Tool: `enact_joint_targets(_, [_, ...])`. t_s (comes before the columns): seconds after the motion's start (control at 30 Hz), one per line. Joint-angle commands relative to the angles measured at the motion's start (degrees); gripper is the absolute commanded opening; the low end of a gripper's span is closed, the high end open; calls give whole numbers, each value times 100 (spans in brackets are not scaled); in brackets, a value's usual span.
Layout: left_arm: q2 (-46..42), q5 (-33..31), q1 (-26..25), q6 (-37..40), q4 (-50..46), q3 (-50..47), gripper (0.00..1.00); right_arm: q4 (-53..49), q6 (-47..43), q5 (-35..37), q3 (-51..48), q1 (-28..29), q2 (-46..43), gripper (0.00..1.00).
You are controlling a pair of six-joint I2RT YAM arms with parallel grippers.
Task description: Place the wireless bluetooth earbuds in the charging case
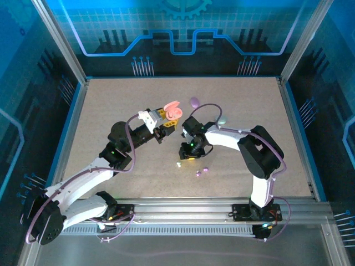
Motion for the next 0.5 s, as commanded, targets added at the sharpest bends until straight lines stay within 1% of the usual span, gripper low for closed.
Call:
enact_joint_targets(0.0, [-72,-14,-29,25,104,75,29,224,139,-177,14,-37,169,36])
enact_joint_targets(0.47, [-55,-29,-25,17,108,77,29,372,184,-330,179,45,65,33])
